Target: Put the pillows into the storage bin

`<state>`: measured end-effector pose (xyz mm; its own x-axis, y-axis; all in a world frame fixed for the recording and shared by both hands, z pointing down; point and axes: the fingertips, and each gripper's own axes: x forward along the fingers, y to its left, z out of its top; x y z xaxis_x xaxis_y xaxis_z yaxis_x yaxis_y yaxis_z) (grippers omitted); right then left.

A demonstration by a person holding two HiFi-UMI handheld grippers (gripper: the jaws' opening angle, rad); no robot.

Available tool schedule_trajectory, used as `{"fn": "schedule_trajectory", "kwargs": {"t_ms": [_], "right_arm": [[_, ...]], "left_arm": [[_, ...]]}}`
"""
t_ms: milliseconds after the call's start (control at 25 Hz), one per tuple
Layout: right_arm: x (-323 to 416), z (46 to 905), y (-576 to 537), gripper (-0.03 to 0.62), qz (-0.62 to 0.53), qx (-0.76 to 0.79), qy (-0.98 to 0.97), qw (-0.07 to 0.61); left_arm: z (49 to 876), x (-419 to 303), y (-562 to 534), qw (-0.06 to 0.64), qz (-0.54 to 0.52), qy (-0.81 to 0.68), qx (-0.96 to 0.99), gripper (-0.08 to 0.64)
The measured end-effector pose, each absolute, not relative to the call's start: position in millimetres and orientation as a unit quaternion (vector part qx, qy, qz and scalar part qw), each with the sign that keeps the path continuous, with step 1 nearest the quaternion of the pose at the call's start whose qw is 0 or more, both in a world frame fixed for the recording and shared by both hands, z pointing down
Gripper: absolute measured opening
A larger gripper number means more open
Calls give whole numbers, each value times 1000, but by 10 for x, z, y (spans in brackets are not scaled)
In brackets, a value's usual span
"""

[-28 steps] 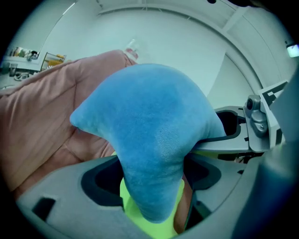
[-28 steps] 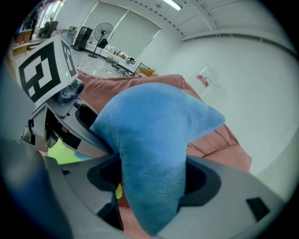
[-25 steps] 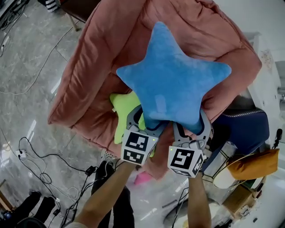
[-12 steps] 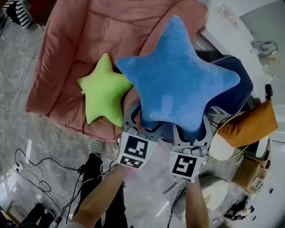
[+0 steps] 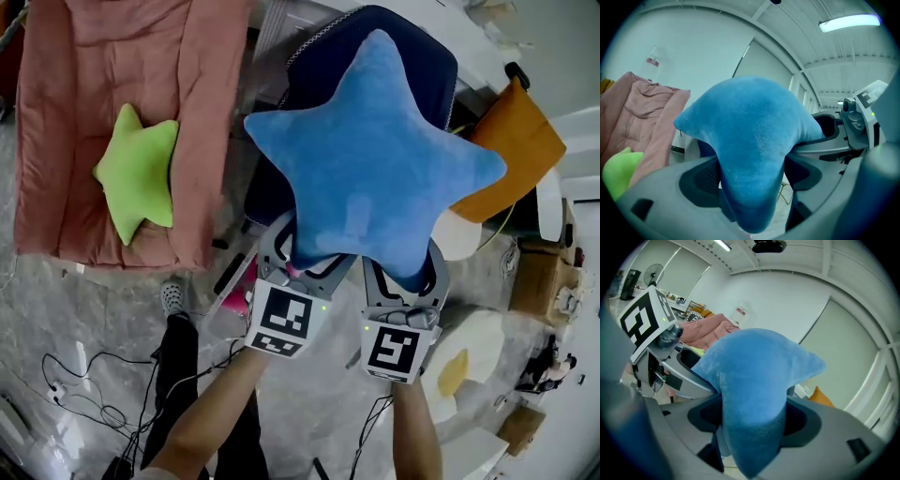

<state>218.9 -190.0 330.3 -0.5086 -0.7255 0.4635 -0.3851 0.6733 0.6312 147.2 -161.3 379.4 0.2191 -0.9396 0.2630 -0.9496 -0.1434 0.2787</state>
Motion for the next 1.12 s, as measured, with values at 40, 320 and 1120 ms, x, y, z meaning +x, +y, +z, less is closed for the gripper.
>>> {"fn": "schedule_trajectory", "kwargs": {"t_ms": [40,320,1120], "right_arm": [[2385,3313,-1872,345,-228,341,-834,369],[3602,3460,-1639,345,-132,438,-821,340],[5539,5279,98,341,273,534,-730,328]], "left_arm": [[3803,1663,-1601,195,14,-617,762,403],[3870,2808,-1493,188,44,-570,799,403],[5425,4642,-62,283,278,-375,838,403]]}}
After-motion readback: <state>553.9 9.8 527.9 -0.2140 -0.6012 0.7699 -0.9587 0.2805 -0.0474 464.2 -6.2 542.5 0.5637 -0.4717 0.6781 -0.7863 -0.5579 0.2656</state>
